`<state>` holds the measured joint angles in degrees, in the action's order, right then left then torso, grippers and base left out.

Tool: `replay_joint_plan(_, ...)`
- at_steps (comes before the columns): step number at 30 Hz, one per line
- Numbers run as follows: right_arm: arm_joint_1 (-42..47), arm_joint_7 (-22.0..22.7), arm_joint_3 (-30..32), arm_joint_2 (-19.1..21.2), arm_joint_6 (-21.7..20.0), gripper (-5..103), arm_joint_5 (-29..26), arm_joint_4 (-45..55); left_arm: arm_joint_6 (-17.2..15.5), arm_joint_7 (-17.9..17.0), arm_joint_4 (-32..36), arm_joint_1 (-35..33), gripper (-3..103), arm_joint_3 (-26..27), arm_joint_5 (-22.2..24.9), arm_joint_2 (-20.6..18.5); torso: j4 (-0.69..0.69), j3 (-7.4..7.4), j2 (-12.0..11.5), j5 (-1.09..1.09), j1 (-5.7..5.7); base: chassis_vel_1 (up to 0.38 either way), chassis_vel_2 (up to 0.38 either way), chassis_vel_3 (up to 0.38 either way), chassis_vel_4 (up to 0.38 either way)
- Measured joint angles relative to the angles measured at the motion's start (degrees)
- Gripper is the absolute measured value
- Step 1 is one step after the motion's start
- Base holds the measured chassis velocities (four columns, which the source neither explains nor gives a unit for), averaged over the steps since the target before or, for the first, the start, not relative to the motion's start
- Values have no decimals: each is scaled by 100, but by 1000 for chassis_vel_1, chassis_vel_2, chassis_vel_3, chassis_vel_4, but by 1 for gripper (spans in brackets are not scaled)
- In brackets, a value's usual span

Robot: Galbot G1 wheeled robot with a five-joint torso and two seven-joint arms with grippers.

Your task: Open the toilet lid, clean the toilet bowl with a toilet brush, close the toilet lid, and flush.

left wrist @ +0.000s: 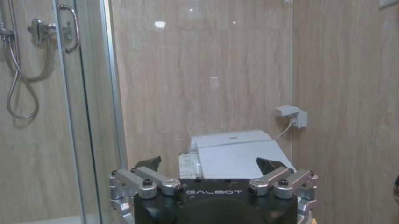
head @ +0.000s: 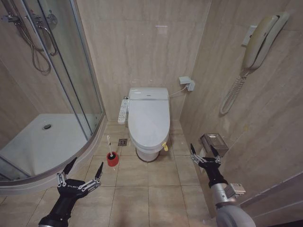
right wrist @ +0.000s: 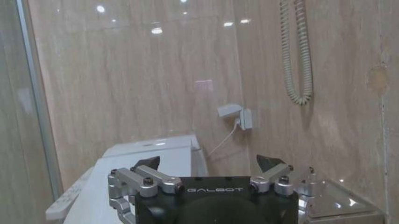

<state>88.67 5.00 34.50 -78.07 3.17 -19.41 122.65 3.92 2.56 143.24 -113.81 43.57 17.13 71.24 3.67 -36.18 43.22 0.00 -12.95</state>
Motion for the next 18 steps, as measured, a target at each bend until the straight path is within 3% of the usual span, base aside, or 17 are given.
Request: replay_joint_plan(18,-133,22,-36,6,-139,100,1,-104,0,0,0,0,100,0,0,0,0,0,0,0,0,0,0,0,0)
